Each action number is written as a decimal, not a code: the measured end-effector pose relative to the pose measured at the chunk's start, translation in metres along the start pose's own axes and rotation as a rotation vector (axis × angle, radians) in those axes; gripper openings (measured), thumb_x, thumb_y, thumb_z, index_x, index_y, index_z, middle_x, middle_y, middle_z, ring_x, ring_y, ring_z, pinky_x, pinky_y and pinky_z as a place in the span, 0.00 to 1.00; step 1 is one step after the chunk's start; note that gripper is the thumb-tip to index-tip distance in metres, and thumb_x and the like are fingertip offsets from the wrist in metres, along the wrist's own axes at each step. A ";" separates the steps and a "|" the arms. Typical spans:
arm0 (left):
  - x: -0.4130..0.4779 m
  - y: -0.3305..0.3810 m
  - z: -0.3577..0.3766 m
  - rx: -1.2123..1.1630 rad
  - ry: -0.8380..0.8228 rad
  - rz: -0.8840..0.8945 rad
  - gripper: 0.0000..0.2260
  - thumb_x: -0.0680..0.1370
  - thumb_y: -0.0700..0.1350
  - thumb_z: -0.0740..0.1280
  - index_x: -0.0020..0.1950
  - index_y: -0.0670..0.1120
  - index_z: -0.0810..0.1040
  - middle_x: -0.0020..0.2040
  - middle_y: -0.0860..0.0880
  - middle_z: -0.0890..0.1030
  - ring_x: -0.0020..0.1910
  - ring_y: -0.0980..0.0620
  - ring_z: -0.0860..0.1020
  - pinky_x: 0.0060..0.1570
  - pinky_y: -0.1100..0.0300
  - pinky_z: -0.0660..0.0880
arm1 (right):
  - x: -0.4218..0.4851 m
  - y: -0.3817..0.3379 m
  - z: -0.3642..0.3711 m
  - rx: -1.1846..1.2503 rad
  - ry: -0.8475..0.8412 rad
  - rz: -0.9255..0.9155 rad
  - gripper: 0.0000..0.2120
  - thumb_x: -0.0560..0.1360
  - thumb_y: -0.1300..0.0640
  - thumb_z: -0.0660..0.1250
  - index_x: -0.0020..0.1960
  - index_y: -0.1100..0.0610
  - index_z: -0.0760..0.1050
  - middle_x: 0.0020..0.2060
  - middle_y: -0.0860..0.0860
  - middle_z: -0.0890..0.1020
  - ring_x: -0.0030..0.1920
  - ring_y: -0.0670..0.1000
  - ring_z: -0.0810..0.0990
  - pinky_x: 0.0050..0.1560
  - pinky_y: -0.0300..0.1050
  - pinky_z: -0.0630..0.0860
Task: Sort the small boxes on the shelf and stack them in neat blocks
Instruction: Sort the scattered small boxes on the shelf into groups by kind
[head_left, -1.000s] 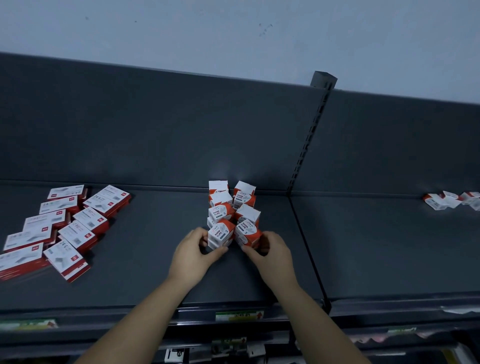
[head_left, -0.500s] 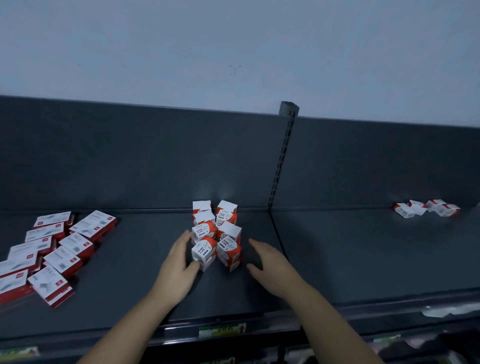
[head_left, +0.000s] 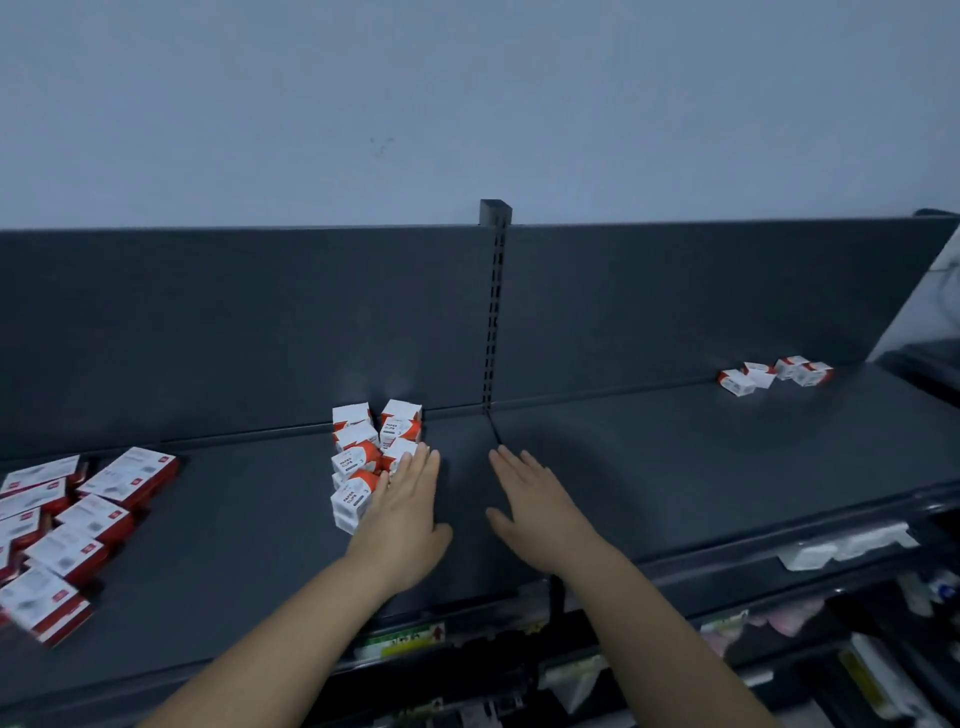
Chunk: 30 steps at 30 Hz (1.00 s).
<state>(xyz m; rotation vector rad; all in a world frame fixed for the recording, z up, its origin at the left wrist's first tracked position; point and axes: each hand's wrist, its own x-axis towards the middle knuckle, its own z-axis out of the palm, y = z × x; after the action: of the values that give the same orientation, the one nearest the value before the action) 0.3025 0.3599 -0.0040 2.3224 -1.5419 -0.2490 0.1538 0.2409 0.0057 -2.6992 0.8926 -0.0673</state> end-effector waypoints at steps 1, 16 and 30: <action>0.002 0.006 0.002 0.006 -0.007 -0.006 0.37 0.78 0.48 0.59 0.80 0.49 0.40 0.80 0.52 0.38 0.78 0.52 0.38 0.77 0.52 0.40 | -0.004 0.006 -0.002 0.001 -0.006 0.012 0.33 0.83 0.47 0.54 0.80 0.53 0.40 0.80 0.47 0.43 0.79 0.50 0.42 0.78 0.49 0.42; 0.038 0.163 0.051 -0.030 -0.126 0.126 0.34 0.81 0.47 0.57 0.80 0.46 0.39 0.79 0.49 0.36 0.77 0.52 0.36 0.76 0.53 0.38 | -0.075 0.149 -0.043 0.042 0.013 0.121 0.32 0.83 0.47 0.53 0.80 0.54 0.42 0.80 0.48 0.44 0.79 0.52 0.42 0.77 0.50 0.42; 0.058 0.338 0.130 -0.109 -0.200 0.120 0.35 0.79 0.46 0.58 0.80 0.46 0.42 0.80 0.49 0.40 0.78 0.52 0.39 0.76 0.55 0.39 | -0.171 0.329 -0.084 0.116 0.025 0.180 0.33 0.83 0.44 0.54 0.80 0.55 0.44 0.80 0.48 0.46 0.79 0.51 0.42 0.77 0.49 0.42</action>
<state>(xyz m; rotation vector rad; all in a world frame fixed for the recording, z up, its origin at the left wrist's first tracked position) -0.0068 0.1640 0.0043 2.1668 -1.7080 -0.5349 -0.1848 0.0688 -0.0022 -2.5058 1.0997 -0.1103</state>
